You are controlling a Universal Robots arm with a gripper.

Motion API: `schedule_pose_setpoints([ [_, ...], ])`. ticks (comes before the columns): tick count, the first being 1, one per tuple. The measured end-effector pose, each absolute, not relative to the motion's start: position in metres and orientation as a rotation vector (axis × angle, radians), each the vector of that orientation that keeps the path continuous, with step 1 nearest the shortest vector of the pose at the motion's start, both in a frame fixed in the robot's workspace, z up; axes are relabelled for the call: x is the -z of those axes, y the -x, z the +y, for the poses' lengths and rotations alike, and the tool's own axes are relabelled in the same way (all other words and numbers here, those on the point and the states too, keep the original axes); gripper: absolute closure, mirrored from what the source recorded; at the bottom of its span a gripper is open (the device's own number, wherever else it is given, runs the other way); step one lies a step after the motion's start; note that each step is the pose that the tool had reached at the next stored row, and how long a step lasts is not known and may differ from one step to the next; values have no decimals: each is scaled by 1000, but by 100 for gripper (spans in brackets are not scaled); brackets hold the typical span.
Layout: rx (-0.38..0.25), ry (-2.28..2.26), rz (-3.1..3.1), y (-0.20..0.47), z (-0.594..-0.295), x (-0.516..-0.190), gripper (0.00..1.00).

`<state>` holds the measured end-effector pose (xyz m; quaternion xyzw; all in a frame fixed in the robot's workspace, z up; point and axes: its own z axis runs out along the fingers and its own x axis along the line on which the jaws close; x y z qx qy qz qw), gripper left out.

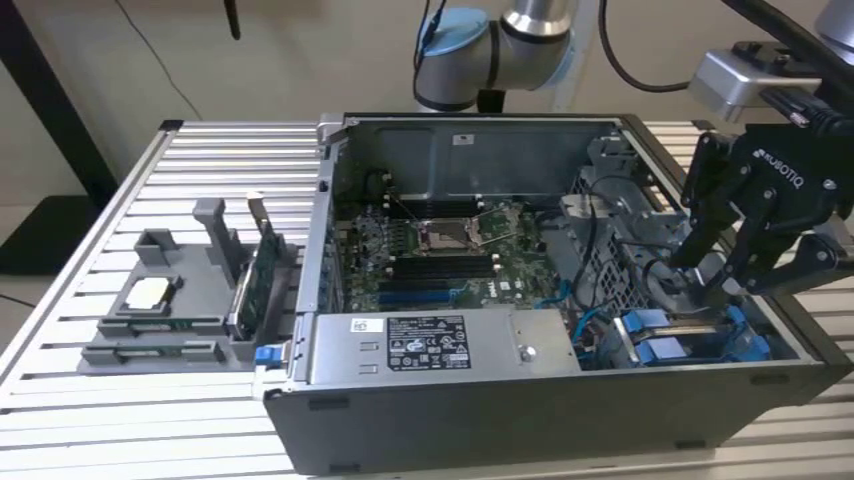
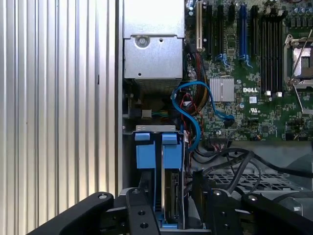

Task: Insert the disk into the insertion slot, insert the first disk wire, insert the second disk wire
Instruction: 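Insert the disk into the insertion slot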

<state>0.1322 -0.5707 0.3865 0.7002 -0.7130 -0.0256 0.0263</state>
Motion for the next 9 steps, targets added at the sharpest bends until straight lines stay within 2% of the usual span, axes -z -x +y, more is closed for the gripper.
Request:
schedule_pose_setpoints([
  [9, 79, -2164, -2203, -132, -568, -394, 53],
])
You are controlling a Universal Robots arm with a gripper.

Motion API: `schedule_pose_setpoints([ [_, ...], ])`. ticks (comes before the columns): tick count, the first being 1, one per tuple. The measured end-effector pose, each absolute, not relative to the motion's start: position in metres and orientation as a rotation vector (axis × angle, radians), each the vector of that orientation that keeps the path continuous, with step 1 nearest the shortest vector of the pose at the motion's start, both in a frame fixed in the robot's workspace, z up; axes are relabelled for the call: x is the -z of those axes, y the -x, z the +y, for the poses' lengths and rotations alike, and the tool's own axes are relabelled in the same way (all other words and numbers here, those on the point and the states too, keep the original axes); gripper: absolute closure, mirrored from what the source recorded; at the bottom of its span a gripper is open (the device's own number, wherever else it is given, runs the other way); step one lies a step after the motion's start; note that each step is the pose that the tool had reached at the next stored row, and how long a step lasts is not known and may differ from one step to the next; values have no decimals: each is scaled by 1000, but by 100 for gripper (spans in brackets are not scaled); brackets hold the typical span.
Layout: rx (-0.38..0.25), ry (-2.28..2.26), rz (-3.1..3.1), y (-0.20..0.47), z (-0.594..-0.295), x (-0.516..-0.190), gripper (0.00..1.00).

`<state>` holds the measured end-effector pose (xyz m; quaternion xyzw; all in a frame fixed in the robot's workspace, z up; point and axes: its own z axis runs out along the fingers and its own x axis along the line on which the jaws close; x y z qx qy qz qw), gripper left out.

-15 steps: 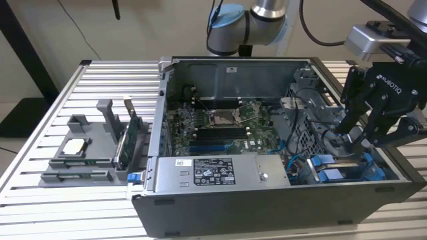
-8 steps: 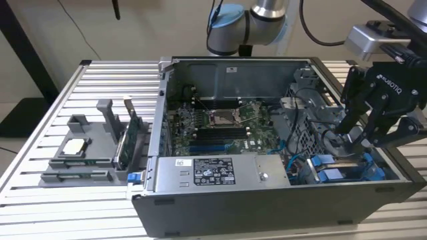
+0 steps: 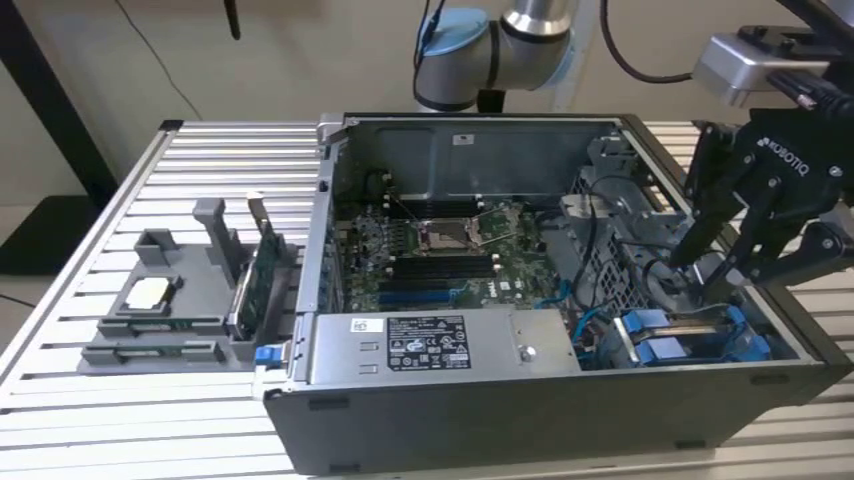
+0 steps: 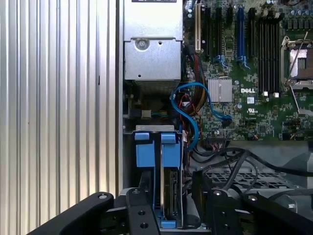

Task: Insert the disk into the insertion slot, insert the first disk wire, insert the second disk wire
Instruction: 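Insert the disk into the insertion slot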

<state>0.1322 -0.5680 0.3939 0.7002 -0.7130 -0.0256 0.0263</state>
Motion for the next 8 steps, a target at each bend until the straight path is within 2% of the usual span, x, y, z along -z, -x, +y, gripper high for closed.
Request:
schedule_pose_setpoints([
  [8, 79, -2164, -2202, -132, -543, -394, 53],
])
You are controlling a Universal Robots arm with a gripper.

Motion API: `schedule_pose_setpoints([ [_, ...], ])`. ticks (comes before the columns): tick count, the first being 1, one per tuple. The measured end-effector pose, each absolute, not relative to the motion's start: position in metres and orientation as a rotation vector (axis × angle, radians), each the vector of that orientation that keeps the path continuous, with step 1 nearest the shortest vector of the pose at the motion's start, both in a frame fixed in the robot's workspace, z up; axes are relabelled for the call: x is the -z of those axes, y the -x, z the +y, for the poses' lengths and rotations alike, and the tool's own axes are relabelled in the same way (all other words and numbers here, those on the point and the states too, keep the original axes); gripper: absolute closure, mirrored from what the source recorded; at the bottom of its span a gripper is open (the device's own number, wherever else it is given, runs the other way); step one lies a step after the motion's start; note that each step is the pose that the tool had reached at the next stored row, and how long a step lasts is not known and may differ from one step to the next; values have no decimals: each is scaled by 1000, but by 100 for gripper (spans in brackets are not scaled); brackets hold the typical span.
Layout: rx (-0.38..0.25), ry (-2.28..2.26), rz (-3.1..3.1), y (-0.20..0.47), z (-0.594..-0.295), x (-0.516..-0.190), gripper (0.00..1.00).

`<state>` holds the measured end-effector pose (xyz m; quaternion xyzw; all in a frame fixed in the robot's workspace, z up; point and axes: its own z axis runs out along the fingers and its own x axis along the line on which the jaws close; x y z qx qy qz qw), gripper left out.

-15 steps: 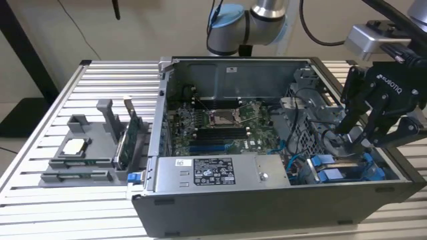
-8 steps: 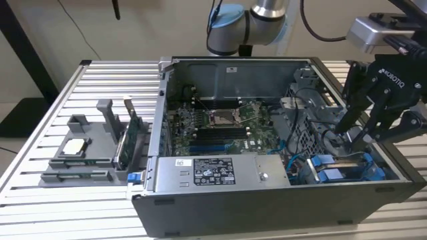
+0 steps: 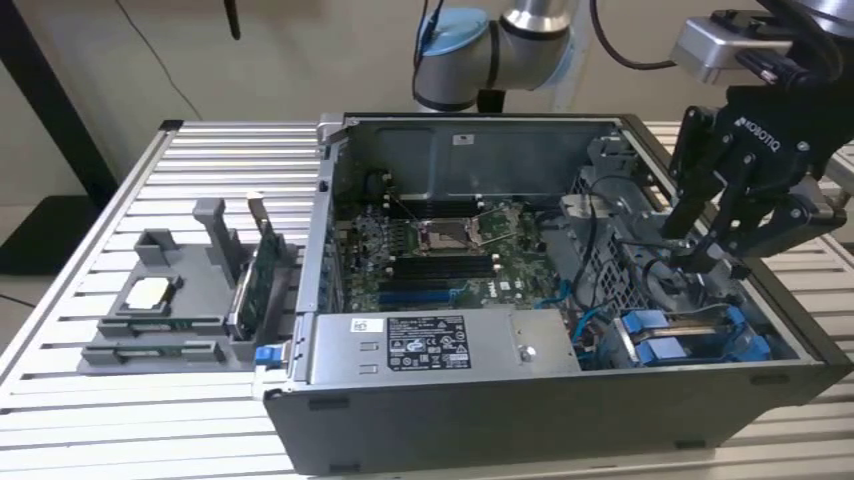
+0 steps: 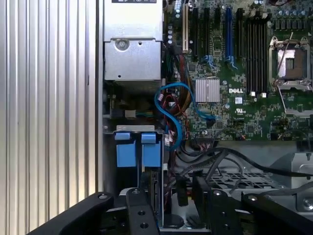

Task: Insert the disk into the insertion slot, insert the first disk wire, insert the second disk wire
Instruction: 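Insert the disk into the insertion slot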

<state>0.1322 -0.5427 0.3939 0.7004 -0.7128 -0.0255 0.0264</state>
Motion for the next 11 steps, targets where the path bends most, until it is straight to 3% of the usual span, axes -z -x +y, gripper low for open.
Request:
schedule_pose_setpoints([
  [11, 79, -2165, -2202, -132, -529, -394, 53],
])
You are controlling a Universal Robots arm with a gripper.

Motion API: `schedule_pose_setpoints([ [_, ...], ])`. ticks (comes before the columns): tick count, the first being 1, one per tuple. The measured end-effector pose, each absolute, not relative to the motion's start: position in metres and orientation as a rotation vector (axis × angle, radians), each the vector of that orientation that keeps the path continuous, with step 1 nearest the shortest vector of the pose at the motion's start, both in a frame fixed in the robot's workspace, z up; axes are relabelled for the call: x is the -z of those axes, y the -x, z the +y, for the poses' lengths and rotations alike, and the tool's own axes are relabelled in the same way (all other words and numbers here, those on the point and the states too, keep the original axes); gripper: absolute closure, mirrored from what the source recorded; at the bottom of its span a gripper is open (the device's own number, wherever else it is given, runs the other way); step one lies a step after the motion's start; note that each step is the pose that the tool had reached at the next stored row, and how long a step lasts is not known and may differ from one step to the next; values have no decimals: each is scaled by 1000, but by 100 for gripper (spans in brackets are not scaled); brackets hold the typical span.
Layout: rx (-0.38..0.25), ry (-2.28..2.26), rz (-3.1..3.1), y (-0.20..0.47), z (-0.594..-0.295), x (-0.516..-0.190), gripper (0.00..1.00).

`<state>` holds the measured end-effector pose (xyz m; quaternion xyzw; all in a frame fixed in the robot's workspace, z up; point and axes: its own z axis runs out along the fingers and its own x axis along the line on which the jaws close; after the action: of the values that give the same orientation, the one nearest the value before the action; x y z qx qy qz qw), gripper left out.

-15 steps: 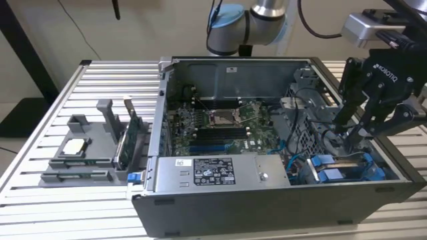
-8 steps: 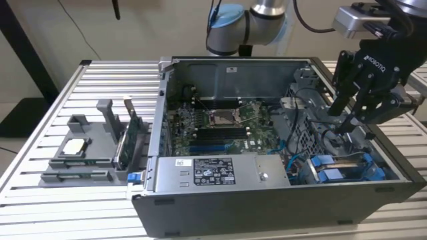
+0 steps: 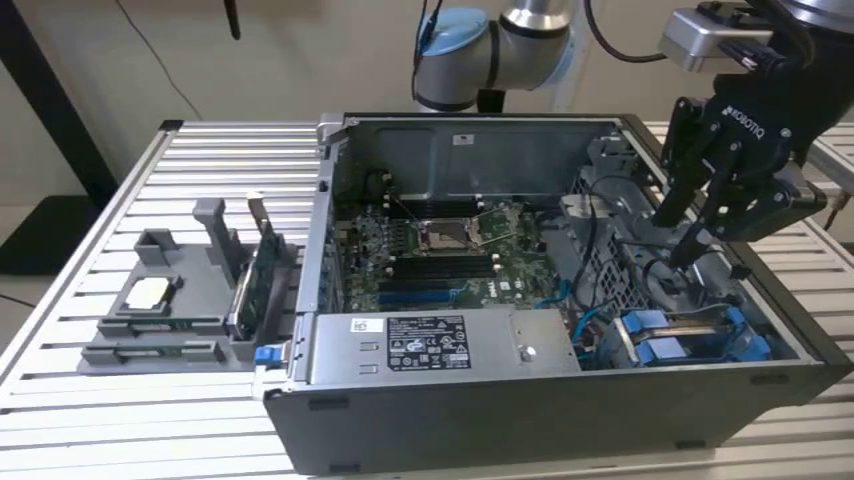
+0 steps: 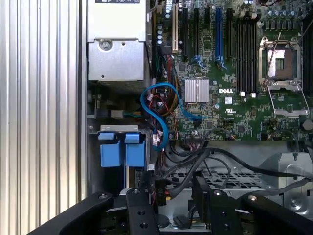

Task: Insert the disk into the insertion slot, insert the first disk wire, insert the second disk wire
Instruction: 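Insert the disk into the insertion slot, then insert the first disk wire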

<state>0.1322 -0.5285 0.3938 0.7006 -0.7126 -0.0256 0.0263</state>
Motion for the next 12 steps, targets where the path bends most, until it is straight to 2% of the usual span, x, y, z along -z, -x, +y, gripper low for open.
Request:
schedule_pose_setpoints([
  [12, 70, -2172, -2203, -132, -525, -392, 53],
])
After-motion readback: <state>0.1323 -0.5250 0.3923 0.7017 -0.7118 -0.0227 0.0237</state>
